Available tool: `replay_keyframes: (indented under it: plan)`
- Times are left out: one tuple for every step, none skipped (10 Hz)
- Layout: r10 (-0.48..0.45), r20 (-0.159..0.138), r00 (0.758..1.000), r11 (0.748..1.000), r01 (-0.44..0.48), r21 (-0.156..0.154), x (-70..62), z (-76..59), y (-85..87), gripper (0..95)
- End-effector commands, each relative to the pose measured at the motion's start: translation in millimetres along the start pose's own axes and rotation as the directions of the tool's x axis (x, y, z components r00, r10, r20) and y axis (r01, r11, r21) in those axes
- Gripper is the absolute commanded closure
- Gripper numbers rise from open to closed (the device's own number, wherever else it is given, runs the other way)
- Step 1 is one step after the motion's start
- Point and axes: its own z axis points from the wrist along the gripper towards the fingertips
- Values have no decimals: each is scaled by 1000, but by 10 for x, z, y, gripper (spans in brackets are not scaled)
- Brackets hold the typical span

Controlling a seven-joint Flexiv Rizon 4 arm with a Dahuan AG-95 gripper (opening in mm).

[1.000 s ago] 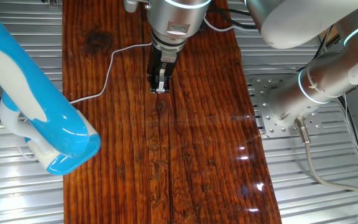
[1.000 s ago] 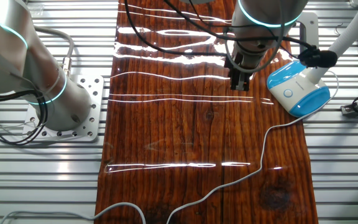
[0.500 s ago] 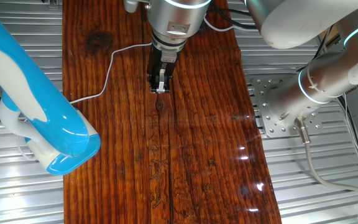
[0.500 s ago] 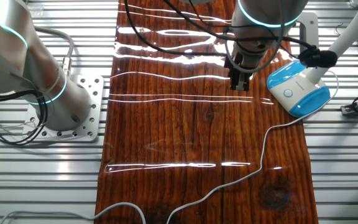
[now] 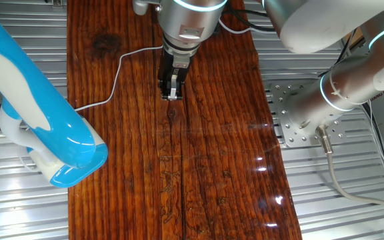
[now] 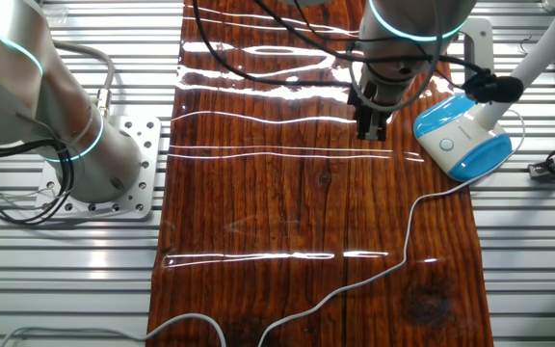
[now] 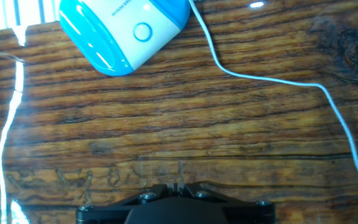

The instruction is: Turn on the desk lamp by pressing the button

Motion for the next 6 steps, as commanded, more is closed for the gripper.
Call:
replay_keyframes:
  plan:
    - [-1, 3, 1000, 1000, 1, -3, -8, 30, -7, 950]
    - [1, 1, 1000, 1000, -1, -3, -29, 34, -4, 950]
    - [4, -4, 1000, 1000, -4, -4, -72, 33, 3, 950]
    - [4, -9, 1000, 1000, -4, -4, -104, 34, 9, 950]
    - [6, -8, 1000, 1000, -6, -6, -129, 43, 15, 950]
    - [4, -6, 1000, 1000, -4, -7, -143, 64, 16, 950]
